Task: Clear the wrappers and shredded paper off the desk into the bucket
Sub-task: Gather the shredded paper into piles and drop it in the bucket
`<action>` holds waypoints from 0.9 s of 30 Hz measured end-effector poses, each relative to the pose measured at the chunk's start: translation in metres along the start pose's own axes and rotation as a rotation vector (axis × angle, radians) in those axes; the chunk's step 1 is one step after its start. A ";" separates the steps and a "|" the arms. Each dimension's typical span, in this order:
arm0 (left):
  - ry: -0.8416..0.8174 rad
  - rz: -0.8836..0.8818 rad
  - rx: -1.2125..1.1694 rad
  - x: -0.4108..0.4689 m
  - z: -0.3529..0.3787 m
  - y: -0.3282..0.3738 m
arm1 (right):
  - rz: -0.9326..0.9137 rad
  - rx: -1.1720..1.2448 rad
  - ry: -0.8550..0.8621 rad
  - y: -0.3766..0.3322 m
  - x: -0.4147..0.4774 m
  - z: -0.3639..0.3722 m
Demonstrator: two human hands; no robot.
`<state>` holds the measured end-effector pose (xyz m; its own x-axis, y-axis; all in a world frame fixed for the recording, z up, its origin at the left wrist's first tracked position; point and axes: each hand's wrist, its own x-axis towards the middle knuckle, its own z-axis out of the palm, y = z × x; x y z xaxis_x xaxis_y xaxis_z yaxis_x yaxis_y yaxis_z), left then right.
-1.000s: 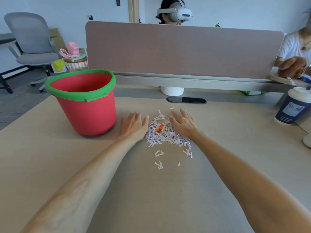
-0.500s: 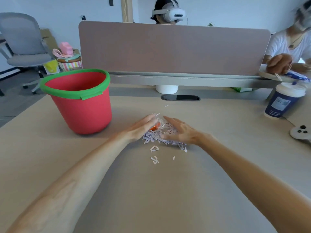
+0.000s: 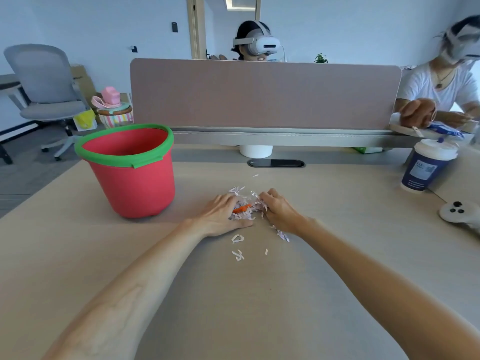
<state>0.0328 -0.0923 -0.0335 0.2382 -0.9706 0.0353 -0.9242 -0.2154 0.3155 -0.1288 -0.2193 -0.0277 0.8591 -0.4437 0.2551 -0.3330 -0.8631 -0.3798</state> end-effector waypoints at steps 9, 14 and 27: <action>0.190 0.075 0.044 0.016 0.014 0.007 | 0.150 0.114 0.091 -0.005 0.001 -0.025; 0.246 0.009 0.014 0.009 -0.008 0.011 | 0.202 0.153 0.136 -0.015 0.003 -0.035; 0.439 -0.093 0.125 -0.034 -0.157 0.033 | 0.036 0.172 0.164 -0.110 0.068 -0.098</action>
<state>0.0410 -0.0496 0.1248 0.4006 -0.8151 0.4186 -0.9155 -0.3368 0.2202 -0.0724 -0.1783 0.1184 0.7687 -0.5187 0.3743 -0.2790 -0.7985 -0.5334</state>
